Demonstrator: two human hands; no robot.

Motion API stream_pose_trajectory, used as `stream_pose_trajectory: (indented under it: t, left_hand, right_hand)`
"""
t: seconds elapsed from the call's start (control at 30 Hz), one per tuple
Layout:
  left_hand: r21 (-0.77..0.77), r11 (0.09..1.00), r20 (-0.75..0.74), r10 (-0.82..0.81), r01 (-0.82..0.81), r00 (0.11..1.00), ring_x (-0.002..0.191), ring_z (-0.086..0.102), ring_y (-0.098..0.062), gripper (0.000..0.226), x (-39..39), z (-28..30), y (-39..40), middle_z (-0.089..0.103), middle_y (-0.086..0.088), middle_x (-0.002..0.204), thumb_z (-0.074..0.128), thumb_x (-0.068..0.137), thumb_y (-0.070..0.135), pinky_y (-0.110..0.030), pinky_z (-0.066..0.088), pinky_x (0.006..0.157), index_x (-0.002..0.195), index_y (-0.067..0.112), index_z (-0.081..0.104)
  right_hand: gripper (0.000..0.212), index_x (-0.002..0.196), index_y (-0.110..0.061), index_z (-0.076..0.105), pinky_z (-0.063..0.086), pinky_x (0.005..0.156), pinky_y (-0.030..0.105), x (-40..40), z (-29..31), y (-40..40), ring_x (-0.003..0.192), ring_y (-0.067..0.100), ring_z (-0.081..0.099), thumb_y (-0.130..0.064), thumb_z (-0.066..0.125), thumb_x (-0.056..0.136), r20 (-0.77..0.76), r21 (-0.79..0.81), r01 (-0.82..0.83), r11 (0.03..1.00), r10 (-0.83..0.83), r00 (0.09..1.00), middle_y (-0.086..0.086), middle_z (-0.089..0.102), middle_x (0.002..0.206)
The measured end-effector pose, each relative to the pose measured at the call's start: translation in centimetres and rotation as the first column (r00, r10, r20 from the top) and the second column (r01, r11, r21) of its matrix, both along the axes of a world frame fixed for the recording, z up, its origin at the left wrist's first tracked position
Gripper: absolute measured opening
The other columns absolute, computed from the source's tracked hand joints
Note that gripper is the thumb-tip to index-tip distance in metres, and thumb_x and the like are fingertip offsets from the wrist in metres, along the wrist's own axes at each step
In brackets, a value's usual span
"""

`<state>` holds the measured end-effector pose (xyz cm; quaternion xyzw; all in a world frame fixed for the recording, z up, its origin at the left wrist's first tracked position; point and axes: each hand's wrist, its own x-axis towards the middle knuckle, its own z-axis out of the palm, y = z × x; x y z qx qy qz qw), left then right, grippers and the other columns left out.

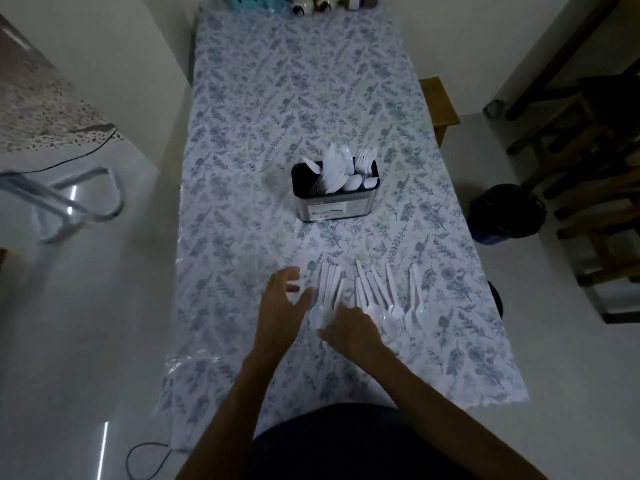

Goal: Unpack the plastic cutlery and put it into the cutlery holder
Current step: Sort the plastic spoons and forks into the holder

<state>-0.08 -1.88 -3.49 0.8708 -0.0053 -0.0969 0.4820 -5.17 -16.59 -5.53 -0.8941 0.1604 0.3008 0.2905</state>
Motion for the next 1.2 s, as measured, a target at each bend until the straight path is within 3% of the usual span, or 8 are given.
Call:
stream_pose_trajectory:
  t: [0.17,0.23,0.4,0.6,0.83,1.0,1.13,1.2]
  left_hand:
    - [0.052,0.998,-0.006,-0.032,0.032,0.999,0.095,0.063,-0.006,0.032,-3.5,-0.9,1.2,0.065,0.002,0.116,0.071,0.095,0.021,-0.010,0.049,0.079,0.125,0.016,0.062]
    - [0.138,0.971,0.058,-0.202,0.193,0.978,0.106,0.060,-0.013,0.032,-3.6,-1.4,0.7,0.063,-0.002,0.124,0.067,0.096,0.013,-0.024,0.052,0.091,0.128,0.017,0.063]
    - [0.345,0.743,0.181,-0.653,0.574,0.736,0.136,0.044,-0.025,0.032,-4.0,-2.9,-1.7,0.049,-0.004,0.153,0.059,0.091,0.013,-0.037,0.040,0.103,0.120,0.020,0.070]
    - [0.166,0.936,0.120,-0.331,0.310,0.936,0.087,0.066,-0.008,0.021,-3.6,-1.1,-2.0,0.073,0.001,0.099,0.047,0.107,0.026,-0.027,0.053,0.077,0.112,0.018,0.066]
    - [0.094,0.977,0.044,-0.198,0.193,0.979,0.045,0.049,-0.005,0.051,-4.1,1.2,-2.6,0.042,0.003,0.050,0.038,0.108,0.044,-0.019,0.035,0.046,0.125,0.003,0.062]
    - [0.126,0.927,0.145,-0.369,0.353,0.918,0.054,0.041,-0.009,0.032,-4.3,-0.3,-3.0,0.044,0.004,0.066,0.046,0.107,0.038,-0.029,0.037,0.052,0.083,0.017,0.049]
    - [0.293,0.804,0.259,-0.588,0.518,0.766,0.106,0.058,-0.014,0.030,-3.9,-1.1,-3.9,0.064,-0.005,0.119,0.048,0.102,0.025,-0.023,0.045,0.091,0.120,0.007,0.063]
    - [0.286,0.761,0.170,-0.638,0.582,0.751,0.101,0.065,-0.017,0.040,-4.3,-0.3,-4.8,0.070,-0.005,0.112,0.039,0.105,0.035,-0.029,0.051,0.091,0.126,0.010,0.061]
  right_hand:
    - [0.028,0.092,-0.011,0.065,0.057,0.071,0.032,-1.8,-0.1,-0.6,0.085,0.028,0.071,-0.038,0.060,0.086,0.031,0.038,0.004,0.999,-0.006,1.000,0.009,0.072,0.091]
    - [0.027,0.074,-0.018,0.053,0.050,0.062,0.029,-2.9,0.6,-1.5,0.072,0.023,0.068,-0.037,0.056,0.093,0.075,0.017,0.009,1.000,-0.010,0.997,0.005,0.066,0.076]
    - [0.037,0.068,-0.017,0.057,0.044,0.053,0.028,-5.6,3.6,-2.9,0.054,0.019,0.058,-0.033,0.055,0.102,0.181,0.280,0.153,0.948,-0.208,0.961,0.002,0.062,0.062]
    - [0.036,0.093,-0.013,0.061,0.046,0.059,0.027,-6.9,1.5,-5.8,0.073,0.017,0.066,-0.048,0.055,0.099,0.206,-0.013,0.328,0.945,-0.319,0.925,0.002,0.068,0.080]
    - [0.042,0.113,-0.005,0.056,0.057,0.077,0.037,-6.3,-1.2,-3.7,0.092,0.029,0.067,-0.038,0.068,0.090,0.177,-0.165,0.185,0.969,-0.156,0.972,0.013,0.069,0.100]
    - [0.008,0.087,-0.013,0.062,0.053,0.062,0.035,-7.3,-0.3,-3.9,0.070,0.018,0.063,-0.015,0.069,0.087,0.298,0.029,0.372,0.928,-0.363,0.883,0.003,0.066,0.079]
    - [0.005,0.095,-0.017,0.066,0.052,0.059,0.024,-8.8,0.9,-4.2,0.067,0.012,0.060,-0.022,0.067,0.095,0.575,-0.040,0.306,0.951,-0.228,0.785,-0.003,0.058,0.090]
    - [0.006,0.095,-0.016,0.067,0.051,0.060,0.020,-9.0,1.8,-4.4,0.066,0.009,0.058,-0.022,0.067,0.096,0.658,-0.025,0.271,0.962,-0.188,0.729,-0.004,0.057,0.089]
